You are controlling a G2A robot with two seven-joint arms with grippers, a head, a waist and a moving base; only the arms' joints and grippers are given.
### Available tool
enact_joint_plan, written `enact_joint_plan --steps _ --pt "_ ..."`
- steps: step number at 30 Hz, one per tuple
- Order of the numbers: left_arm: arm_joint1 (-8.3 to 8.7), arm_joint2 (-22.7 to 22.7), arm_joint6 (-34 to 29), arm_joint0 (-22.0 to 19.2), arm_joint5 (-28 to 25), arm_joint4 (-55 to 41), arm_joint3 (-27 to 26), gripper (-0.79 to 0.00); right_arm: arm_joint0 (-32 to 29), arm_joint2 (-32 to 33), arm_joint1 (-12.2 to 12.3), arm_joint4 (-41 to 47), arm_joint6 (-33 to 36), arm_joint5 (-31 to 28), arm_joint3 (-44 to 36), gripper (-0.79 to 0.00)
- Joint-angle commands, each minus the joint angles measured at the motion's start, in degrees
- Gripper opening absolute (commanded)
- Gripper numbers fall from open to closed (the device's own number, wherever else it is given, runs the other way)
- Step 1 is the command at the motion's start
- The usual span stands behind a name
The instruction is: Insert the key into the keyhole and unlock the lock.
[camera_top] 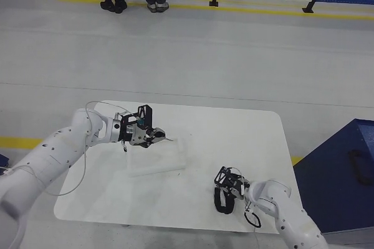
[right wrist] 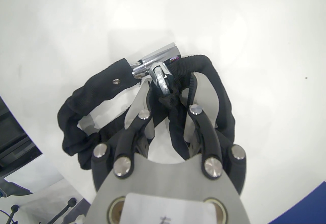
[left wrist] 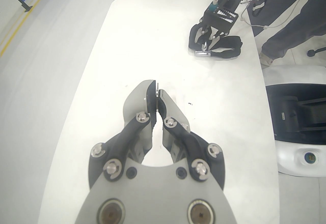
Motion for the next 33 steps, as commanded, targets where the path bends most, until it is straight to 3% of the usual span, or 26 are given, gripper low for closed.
enact_joint_plan --steps 1,14,20,27,33 --pt "0.0 0.0 0.0 0.0 0.0 0.0 0.0 -0.785 -0.47 0.61 0.15 -0.28 -1.29 0.22 -0.31 -0.785" --pt "0.0 0.0 0.0 0.0 0.0 0.0 0.0 -0.785 -4.61 2.86 0.73 -8.08 -11.95 7.63 -3.64 -0.785" --pt "0.0 0.0 0.0 0.0 0.0 0.0 0.0 -0.785 -7.8 4.57 1.06 -13.79 -22.33 13.49 -6.94 -0.785" --pt "0.0 0.0 0.0 0.0 0.0 0.0 0.0 -0.785 -15.12 7.71 1.59 -23.99 -36.73 25.86 -12.96 -0.785" --pt "0.0 0.0 0.0 0.0 0.0 0.0 0.0 -0.785 -21.52 8.74 1.65 -34.43 -43.55 37.98 -17.95 -0.785"
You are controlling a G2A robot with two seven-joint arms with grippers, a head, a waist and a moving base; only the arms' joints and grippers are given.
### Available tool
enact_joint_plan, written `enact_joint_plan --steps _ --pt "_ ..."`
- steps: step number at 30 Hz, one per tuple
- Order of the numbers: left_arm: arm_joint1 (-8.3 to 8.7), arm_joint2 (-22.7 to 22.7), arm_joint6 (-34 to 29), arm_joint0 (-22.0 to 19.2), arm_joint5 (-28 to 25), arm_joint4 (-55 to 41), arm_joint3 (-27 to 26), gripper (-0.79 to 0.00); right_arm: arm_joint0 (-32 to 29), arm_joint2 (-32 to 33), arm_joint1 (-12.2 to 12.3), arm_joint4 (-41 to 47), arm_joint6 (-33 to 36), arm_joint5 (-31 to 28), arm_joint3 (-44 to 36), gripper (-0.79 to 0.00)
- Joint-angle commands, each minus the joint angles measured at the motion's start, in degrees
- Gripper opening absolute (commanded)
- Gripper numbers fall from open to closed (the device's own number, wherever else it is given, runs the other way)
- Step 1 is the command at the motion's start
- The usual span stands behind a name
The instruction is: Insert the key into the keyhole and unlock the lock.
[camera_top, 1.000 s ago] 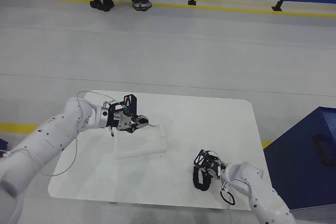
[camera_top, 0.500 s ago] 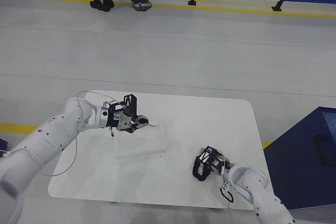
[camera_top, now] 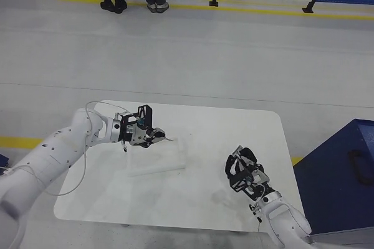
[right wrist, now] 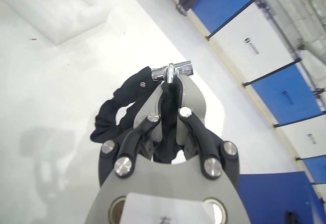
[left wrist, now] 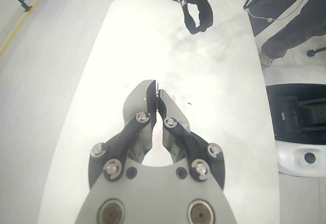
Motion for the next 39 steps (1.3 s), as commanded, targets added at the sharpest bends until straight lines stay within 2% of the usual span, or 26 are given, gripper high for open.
enact_joint_plan --steps 1,3,12,14,18,20,25,39 --pt "0.0 0.0 0.0 0.0 0.0 0.0 0.0 -0.785 -1.79 0.04 -0.04 -4.52 -1.55 4.84 -1.18 -0.785" --pt "0.0 0.0 0.0 0.0 0.0 0.0 0.0 -0.785 -3.12 -0.29 -0.07 -9.64 -1.72 8.03 -1.79 -0.785" --pt "0.0 0.0 0.0 0.0 0.0 0.0 0.0 -0.785 -2.59 0.28 -0.04 -11.15 -1.68 8.22 -1.05 -0.785" --pt "0.0 0.0 0.0 0.0 0.0 0.0 0.0 -0.785 -2.21 0.7 -0.15 -18.5 -3.01 15.8 -0.22 -0.785" --pt "0.0 0.0 0.0 0.0 0.0 0.0 0.0 -0.785 -3.31 -0.47 -0.6 -26.16 -9.35 29.32 0.47 -0.785" --pt "0.0 0.0 0.0 0.0 0.0 0.0 0.0 -0.785 -3.74 0.1 -0.8 -32.19 -10.25 37.18 2.4 -0.785" --pt "0.0 0.0 0.0 0.0 0.0 0.0 0.0 -0.785 -2.5 -0.53 -1.36 -41.3 -14.09 47.86 6.62 -0.785" --pt "0.0 0.0 0.0 0.0 0.0 0.0 0.0 -0.785 -2.19 -0.73 -1.46 -42.02 -14.16 48.45 7.21 -0.785"
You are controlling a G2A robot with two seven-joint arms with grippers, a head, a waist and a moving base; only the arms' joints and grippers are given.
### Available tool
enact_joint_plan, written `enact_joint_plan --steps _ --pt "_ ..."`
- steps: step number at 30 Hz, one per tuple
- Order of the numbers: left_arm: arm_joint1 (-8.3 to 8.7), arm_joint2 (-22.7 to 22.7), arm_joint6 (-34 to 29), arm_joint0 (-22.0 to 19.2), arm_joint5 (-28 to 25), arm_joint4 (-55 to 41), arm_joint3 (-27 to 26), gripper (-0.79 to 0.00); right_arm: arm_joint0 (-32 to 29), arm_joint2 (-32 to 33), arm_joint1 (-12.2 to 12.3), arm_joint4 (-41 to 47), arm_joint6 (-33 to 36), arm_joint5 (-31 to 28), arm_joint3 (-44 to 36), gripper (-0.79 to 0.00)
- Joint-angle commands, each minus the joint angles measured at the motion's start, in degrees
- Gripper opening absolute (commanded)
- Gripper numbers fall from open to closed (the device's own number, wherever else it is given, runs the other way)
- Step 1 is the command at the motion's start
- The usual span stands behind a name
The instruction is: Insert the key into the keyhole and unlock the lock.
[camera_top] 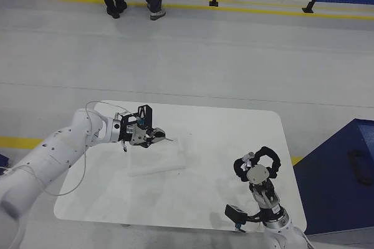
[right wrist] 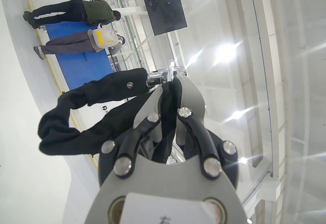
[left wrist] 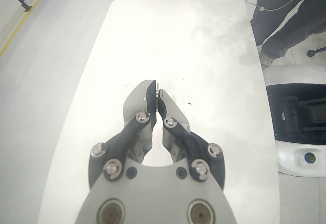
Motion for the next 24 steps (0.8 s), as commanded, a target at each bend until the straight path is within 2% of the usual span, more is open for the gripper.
enact_joint_plan --steps 1,4,7,9,14,18,24 --pt "0.0 0.0 0.0 0.0 0.0 0.0 0.0 -0.785 0.0 0.0 0.0 0.0 0.0 0.0 0.0 -0.785" --pt "0.0 0.0 0.0 0.0 0.0 0.0 0.0 -0.785 0.25 0.73 0.07 -1.67 -0.28 -0.36 0.26 -0.785" --pt "0.0 0.0 0.0 0.0 0.0 0.0 0.0 -0.785 1.41 6.17 0.38 -17.13 1.28 -2.79 1.05 -0.785" --pt "0.0 0.0 0.0 0.0 0.0 0.0 0.0 -0.785 1.12 6.81 0.26 -23.66 2.23 -3.66 0.09 -0.785" --pt "0.0 0.0 0.0 0.0 0.0 0.0 0.0 -0.785 5.34 8.72 1.32 -23.66 -9.39 -6.86 5.41 -0.785" --pt "0.0 0.0 0.0 0.0 0.0 0.0 0.0 -0.785 8.67 8.64 1.78 -23.66 -13.88 -3.16 8.18 -0.785" --pt "0.0 0.0 0.0 0.0 0.0 0.0 0.0 -0.785 8.85 8.7 1.81 -23.66 -14.24 -2.39 8.25 -0.785"
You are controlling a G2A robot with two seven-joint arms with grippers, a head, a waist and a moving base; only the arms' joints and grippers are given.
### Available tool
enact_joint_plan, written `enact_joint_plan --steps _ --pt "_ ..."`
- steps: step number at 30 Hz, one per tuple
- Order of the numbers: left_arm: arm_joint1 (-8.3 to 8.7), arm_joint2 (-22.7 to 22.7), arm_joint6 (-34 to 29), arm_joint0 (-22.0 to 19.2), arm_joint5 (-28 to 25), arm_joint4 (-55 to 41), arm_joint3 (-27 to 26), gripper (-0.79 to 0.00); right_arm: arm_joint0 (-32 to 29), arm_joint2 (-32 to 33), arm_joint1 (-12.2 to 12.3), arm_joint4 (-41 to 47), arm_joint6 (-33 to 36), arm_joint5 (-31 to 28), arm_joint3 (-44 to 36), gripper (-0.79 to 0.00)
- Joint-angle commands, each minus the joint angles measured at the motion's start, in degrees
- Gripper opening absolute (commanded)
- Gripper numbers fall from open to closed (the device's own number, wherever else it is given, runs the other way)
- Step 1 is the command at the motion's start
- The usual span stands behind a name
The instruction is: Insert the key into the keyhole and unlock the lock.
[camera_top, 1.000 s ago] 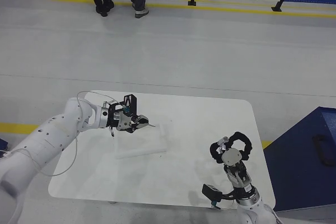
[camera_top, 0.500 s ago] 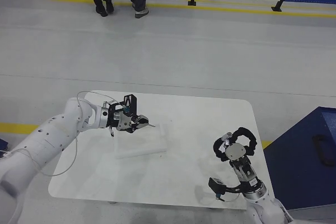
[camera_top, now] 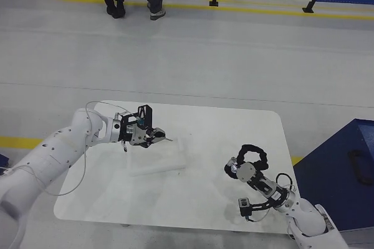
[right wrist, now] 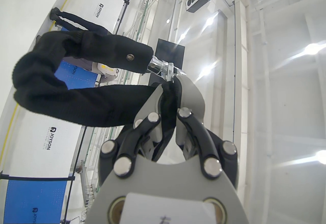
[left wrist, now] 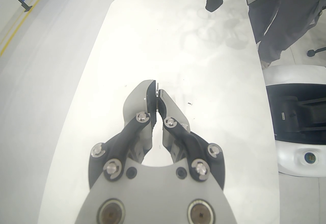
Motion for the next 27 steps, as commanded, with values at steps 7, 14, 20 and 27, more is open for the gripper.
enact_joint_plan --steps 7,14,20,27 --pt "-0.06 -0.56 -5.3 0.01 3.52 2.33 -4.83 -0.785 0.62 1.34 0.47 0.0 -2.97 -1.44 -0.04 -0.785" --pt "0.49 -3.65 -18.92 -0.91 2.01 -1.63 -18.85 -0.785 1.75 7.86 2.46 0.0 -14.84 0.42 1.21 -0.785" --pt "0.43 -4.45 -24.76 -0.69 2.11 -5.99 -23.09 -0.785 1.69 10.36 2.66 0.0 -17.01 3.27 0.7 -0.785" --pt "0.43 -4.45 -24.76 -0.69 2.11 -5.99 -23.09 -0.785 1.65 10.64 2.6 0.0 -16.9 3.85 0.42 -0.785"
